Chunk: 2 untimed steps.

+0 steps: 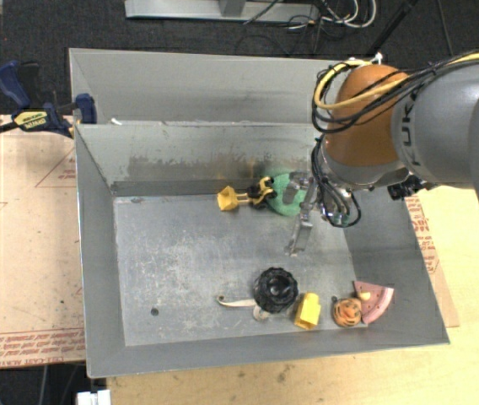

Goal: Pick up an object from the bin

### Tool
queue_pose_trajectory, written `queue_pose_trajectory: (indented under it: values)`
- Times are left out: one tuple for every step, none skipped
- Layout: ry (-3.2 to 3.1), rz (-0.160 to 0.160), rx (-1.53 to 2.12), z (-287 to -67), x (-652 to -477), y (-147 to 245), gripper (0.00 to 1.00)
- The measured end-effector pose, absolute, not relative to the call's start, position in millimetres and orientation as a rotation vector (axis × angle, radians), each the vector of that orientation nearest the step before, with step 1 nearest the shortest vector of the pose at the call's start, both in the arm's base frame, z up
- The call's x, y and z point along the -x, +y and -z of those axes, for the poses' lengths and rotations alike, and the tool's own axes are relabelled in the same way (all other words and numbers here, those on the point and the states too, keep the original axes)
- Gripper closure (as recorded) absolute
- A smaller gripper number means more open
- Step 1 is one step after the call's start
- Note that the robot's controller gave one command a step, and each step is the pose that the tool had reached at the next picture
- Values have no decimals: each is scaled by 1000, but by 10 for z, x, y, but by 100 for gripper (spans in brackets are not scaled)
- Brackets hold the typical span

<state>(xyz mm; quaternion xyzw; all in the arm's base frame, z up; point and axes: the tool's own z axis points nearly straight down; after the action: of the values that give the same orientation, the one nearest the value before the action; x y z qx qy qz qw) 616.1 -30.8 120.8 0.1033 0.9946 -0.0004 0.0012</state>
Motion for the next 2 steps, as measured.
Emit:
queue_pose_trajectory:
  values:
    - [3114, -4, -341, -843, -6391, -463, 0]
    - [3090, -2, -489, -740, -6144, -813, 100]
